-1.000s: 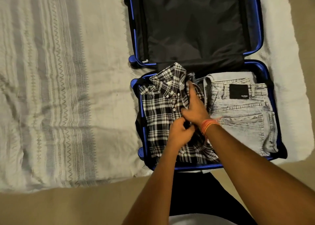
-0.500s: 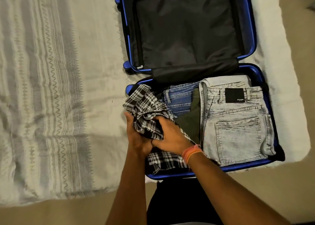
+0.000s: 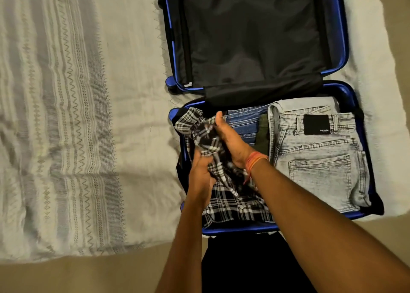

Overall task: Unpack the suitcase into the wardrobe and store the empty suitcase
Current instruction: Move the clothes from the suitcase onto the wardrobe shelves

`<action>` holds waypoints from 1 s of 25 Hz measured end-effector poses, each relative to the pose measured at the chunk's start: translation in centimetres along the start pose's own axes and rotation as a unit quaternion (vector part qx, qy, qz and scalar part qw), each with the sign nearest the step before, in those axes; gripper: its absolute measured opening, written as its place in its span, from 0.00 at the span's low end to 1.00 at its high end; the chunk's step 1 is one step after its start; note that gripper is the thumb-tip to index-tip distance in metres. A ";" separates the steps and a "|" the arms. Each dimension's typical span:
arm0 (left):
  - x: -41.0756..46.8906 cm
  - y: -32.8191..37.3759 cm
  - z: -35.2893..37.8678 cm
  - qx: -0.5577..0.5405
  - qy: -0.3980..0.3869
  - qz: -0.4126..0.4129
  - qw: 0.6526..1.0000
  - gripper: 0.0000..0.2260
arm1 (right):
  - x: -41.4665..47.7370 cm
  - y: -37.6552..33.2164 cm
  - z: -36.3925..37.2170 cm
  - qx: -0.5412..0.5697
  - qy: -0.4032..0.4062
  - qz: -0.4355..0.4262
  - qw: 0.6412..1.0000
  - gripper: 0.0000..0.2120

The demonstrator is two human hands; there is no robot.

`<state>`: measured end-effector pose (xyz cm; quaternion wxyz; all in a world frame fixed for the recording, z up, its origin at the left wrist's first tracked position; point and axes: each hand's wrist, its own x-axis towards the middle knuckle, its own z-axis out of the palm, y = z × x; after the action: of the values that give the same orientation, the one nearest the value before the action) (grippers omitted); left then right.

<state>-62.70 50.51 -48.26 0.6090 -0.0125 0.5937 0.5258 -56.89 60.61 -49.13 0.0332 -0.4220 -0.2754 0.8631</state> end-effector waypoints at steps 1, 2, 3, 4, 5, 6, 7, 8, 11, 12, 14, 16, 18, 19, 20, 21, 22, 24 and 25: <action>-0.2 0.2 0.6 0.025 -0.020 0.011 0.999 0.21 | -0.1 -0.5 0.1 -0.032 0.012 -0.013 0.999 0.31; -0.3 0.8 1.7 0.053 -0.038 0.016 0.998 0.20 | -0.4 -1.1 0.0 -0.049 0.020 -0.026 0.998 0.26; 0.1 1.2 3.0 0.079 -0.047 0.010 0.996 0.19 | -0.7 -1.5 -0.7 -0.058 0.039 -0.045 0.997 0.24; 0.8 1.3 4.4 0.104 -0.057 0.003 0.993 0.19 | -1.1 -1.9 -1.9 -0.050 0.066 -0.077 0.994 0.28; 1.6 1.4 5.7 0.127 -0.072 -0.004 0.989 0.20 | -1.8 -2.2 -3.8 -0.025 0.086 -0.112 0.990 0.35; 2.3 1.4 6.9 0.144 -0.090 -0.012 0.985 0.23 | -2.5 -2.4 -5.5 0.009 0.100 -0.139 0.985 0.42; 3.2 1.2 7.6 0.158 -0.108 -0.018 0.981 0.26 | -3.2 -2.3 -6.9 -0.001 0.115 -0.163 0.980 0.45; 4.0 0.7 8.0 0.166 -0.117 -0.027 0.979 0.26 | -3.8 -2.0 -7.9 -0.070 0.149 -0.175 0.971 0.45; 4.9 -1.0 7.5 0.213 -0.050 -0.022 0.975 0.22 | -4.7 0.0 -8.9 -0.427 0.243 -0.215 0.844 0.39; 4.7 -1.6 6.7 0.276 0.033 -0.001 0.960 0.22 | -4.5 0.9 -8.8 -0.515 0.252 -0.211 0.792 0.37; 4.3 -2.9 4.1 0.434 0.218 0.024 0.874 0.25 | -4.2 2.1 -8.1 -0.612 0.254 -0.126 0.738 0.36; 4.2 -4.0 1.3 0.494 0.294 0.015 0.818 0.27 | -3.8 3.0 -7.9 -0.645 0.259 -0.044 0.718 0.38; 4.2 -5.0 -0.2 0.521 0.285 0.028 0.804 0.27 | -3.8 3.0 -7.8 -0.635 0.275 -0.018 0.721 0.39; 4.3 -5.3 -0.4 0.530 0.279 0.041 0.800 0.27 | -3.9 2.8 -7.8 -0.623 0.283 -0.021 0.728 0.39; 4.4 -5.3 -0.2 0.529 0.278 0.053 0.800 0.26 | -4.3 2.3 -7.9 -0.609 0.289 -0.029 0.738 0.40; 4.5 -5.3 0.1 0.520 0.280 0.059 0.805 0.26 | -5.0 1.6 -8.0 -0.602 0.291 -0.044 0.742 0.41; 4.6 -5.3 0.5 0.509 0.278 0.065 0.812 0.27 | -6.0 0.9 -8.3 -0.599 0.289 -0.068 0.744 0.43; 4.7 -5.4 1.1 0.504 0.255 0.074 0.822 0.31 | -9.1 -0.8 -9.3 -0.573 0.281 -0.118 0.761 0.45; 4.8 -5.6 1.4 0.507 0.234 0.070 0.827 0.33 | -11.0 -1.6 -9.8 -0.554 0.274 -0.126 0.776 0.45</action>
<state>-59.23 51.94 -54.84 0.3343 0.2169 0.9007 0.1731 -42.85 63.16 -45.34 -0.0238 -0.5475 -0.7362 0.3970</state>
